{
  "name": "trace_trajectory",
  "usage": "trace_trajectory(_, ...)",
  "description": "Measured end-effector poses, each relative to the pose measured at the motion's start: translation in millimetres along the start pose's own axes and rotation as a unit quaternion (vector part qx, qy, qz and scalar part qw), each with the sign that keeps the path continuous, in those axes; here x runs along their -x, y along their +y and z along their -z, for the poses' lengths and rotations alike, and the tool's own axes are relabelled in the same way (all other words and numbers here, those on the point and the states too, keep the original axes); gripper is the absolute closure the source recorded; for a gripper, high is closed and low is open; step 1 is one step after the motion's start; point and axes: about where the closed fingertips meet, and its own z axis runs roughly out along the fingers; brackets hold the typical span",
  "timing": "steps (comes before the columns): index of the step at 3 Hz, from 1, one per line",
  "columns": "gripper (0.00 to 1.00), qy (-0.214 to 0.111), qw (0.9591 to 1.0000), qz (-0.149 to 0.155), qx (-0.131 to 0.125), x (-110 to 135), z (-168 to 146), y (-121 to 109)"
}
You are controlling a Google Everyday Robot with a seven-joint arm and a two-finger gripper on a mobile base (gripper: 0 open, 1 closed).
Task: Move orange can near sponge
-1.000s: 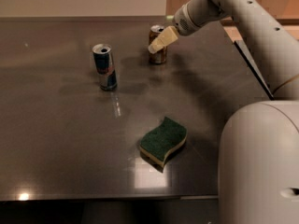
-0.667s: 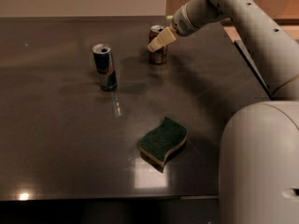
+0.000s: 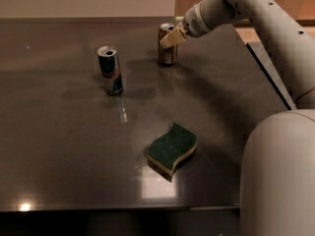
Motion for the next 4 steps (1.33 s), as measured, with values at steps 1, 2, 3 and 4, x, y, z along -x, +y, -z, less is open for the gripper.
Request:
trace_trajectory(1,0.88,-0.014,0.9998,0.009,0.008,0.7,18.9,13.4)
trace_trajectory(2,1.00,-0.007,0.9995,0.028,0.016,-8.1,48.0,37.2)
trace_trajectory(3,1.00,0.016,0.9984,0.046,0.028,-24.1,76.0,69.1)
trace_trajectory(4,1.00,0.033,0.9968,0.057,0.046,-44.3,100.2,100.1)
